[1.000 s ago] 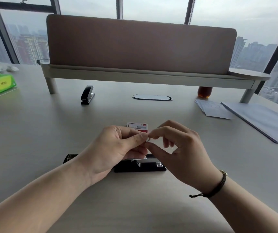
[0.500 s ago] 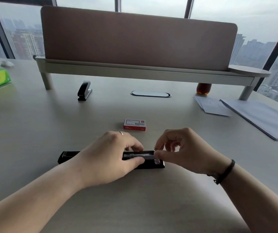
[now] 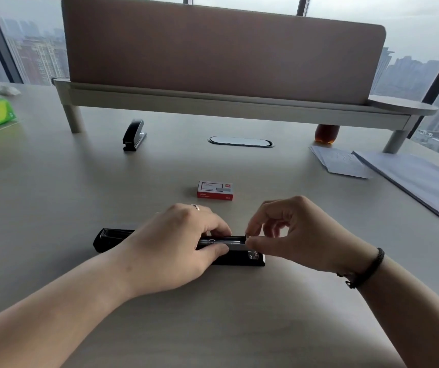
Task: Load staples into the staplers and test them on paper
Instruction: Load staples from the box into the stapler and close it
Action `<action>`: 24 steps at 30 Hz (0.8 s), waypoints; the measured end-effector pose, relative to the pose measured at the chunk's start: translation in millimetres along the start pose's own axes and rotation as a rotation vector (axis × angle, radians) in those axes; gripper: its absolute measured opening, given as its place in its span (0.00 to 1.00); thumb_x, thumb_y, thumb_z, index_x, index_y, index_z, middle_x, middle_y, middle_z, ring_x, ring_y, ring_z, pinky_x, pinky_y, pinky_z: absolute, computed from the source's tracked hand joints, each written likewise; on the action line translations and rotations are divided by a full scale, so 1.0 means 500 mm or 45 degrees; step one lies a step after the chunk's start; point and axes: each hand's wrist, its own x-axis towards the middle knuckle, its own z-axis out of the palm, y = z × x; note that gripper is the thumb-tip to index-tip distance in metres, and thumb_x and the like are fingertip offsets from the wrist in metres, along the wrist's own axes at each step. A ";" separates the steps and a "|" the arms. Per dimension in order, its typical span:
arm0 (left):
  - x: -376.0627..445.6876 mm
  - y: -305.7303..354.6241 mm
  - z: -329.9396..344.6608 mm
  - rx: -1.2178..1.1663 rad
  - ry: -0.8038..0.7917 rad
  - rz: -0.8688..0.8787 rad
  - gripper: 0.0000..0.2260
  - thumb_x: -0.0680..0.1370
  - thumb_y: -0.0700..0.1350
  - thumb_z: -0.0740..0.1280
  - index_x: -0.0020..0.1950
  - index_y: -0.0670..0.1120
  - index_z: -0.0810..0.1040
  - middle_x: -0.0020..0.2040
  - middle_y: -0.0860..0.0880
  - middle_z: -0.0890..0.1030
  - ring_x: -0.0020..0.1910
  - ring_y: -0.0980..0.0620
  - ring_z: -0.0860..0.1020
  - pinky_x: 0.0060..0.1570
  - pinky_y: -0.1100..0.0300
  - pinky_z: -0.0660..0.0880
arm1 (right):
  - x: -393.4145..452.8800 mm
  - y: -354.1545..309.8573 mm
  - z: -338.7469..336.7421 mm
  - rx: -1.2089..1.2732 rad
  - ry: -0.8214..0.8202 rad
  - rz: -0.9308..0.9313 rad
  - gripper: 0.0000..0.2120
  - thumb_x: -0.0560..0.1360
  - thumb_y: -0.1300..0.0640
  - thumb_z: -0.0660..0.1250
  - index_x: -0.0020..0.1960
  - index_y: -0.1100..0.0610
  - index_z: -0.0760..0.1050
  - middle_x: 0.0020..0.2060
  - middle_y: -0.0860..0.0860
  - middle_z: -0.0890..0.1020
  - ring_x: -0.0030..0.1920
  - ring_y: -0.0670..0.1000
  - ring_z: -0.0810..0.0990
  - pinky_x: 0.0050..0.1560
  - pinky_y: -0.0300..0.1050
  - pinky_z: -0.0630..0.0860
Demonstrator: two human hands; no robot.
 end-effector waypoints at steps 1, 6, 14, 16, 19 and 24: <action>0.000 0.001 0.000 0.002 0.000 -0.003 0.09 0.75 0.56 0.69 0.53 0.58 0.81 0.45 0.62 0.81 0.40 0.65 0.74 0.39 0.66 0.69 | 0.000 -0.001 -0.001 -0.007 -0.003 -0.002 0.02 0.68 0.54 0.76 0.38 0.49 0.83 0.37 0.44 0.84 0.35 0.48 0.80 0.40 0.53 0.79; -0.001 0.000 0.001 0.006 0.004 -0.004 0.08 0.75 0.56 0.69 0.53 0.59 0.81 0.45 0.62 0.81 0.41 0.64 0.75 0.40 0.64 0.71 | -0.001 -0.004 -0.002 -0.057 0.004 -0.018 0.02 0.67 0.52 0.75 0.39 0.49 0.83 0.38 0.44 0.83 0.35 0.48 0.80 0.41 0.53 0.79; 0.000 -0.001 0.002 0.004 -0.002 -0.004 0.08 0.75 0.56 0.69 0.53 0.59 0.81 0.45 0.62 0.81 0.44 0.63 0.77 0.42 0.63 0.72 | -0.005 -0.010 -0.003 -0.149 -0.003 -0.013 0.02 0.67 0.52 0.75 0.39 0.47 0.83 0.38 0.43 0.82 0.37 0.46 0.80 0.40 0.45 0.78; 0.000 0.000 0.002 0.001 -0.003 -0.007 0.08 0.75 0.55 0.69 0.53 0.59 0.81 0.45 0.62 0.81 0.44 0.63 0.77 0.42 0.64 0.72 | -0.007 -0.010 -0.007 -0.177 -0.020 -0.013 0.04 0.66 0.50 0.76 0.41 0.46 0.83 0.39 0.41 0.82 0.38 0.45 0.80 0.39 0.41 0.77; -0.001 0.000 0.001 -0.005 -0.003 -0.014 0.08 0.75 0.56 0.69 0.53 0.59 0.81 0.45 0.62 0.81 0.44 0.63 0.77 0.42 0.64 0.71 | -0.014 -0.010 -0.021 -0.216 -0.032 -0.026 0.09 0.65 0.46 0.76 0.44 0.44 0.82 0.41 0.40 0.81 0.40 0.45 0.80 0.38 0.39 0.76; -0.001 0.001 0.001 -0.012 0.000 -0.020 0.08 0.75 0.56 0.69 0.53 0.59 0.81 0.44 0.62 0.81 0.41 0.65 0.75 0.39 0.66 0.68 | -0.022 -0.012 -0.037 -0.238 0.014 -0.094 0.11 0.65 0.45 0.74 0.46 0.42 0.81 0.42 0.42 0.81 0.42 0.48 0.79 0.39 0.40 0.77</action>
